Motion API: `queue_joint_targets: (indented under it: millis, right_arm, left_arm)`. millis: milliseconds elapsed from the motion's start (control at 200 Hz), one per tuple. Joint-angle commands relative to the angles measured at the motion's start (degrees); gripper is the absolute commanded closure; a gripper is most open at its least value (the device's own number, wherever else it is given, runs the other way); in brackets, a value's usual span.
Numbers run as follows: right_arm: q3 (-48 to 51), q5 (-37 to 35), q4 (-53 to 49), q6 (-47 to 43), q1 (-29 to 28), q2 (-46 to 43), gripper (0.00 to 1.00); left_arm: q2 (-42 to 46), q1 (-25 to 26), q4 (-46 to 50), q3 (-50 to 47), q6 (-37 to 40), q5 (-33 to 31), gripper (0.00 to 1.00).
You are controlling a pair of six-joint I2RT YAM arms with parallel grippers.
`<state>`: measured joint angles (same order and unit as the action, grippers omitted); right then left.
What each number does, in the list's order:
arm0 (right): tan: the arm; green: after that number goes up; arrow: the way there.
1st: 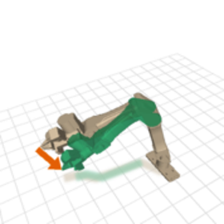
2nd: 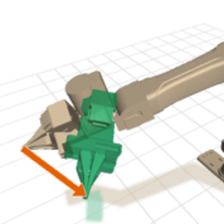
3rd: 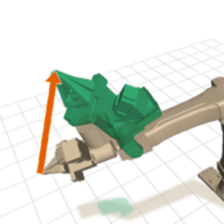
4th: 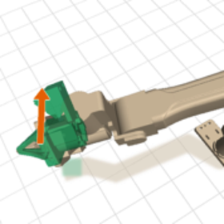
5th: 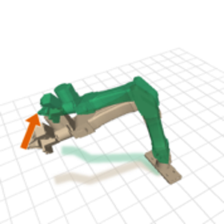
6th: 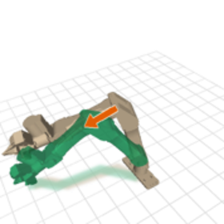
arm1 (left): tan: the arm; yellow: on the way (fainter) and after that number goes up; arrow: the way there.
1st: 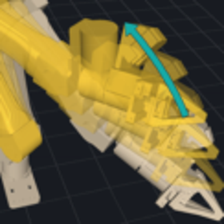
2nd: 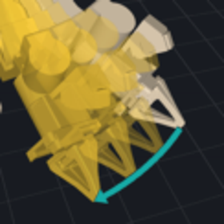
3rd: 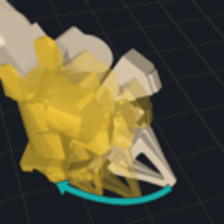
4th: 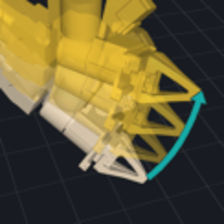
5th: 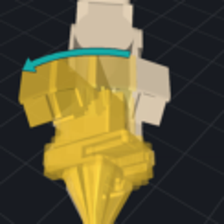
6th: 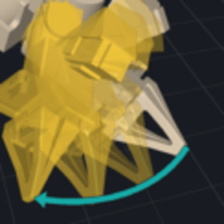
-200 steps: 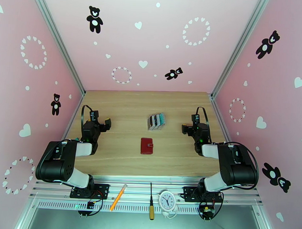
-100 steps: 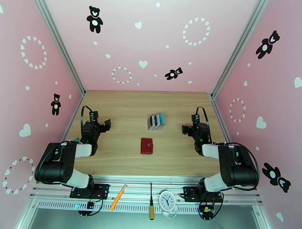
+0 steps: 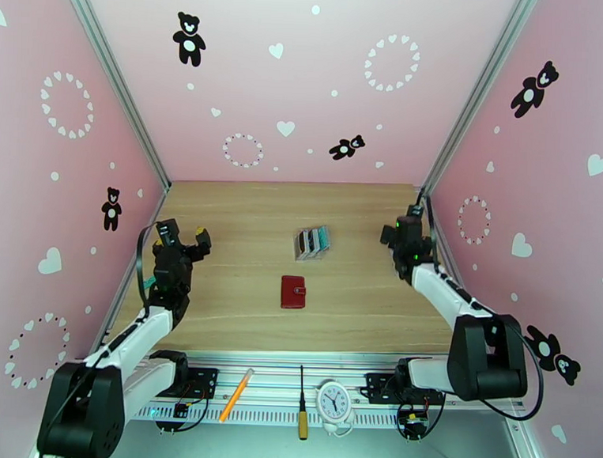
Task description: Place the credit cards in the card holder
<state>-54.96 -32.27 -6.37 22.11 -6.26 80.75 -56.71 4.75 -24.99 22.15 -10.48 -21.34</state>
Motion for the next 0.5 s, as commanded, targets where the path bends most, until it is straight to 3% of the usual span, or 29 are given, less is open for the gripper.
queue_joint_targets:
  millis: [0,230,496]
  right_arm:
    - [-7.65,-11.04,-19.90,7.99,-4.02,2.86,0.01]
    - [-7.51,-3.80,-18.38,3.22,-12.11,2.15,0.01]
    - [-6.85,10.01,-22.44,2.26,-20.38,0.12,0.01]
  left_arm:
    - [2.91,0.64,13.31,4.22,-10.59,-4.42,0.02]
    - [-3.30,7.34,22.45,13.17,-15.73,-0.12,0.02]
    - [-13.29,15.41,27.07,19.42,-17.88,10.55,0.06]
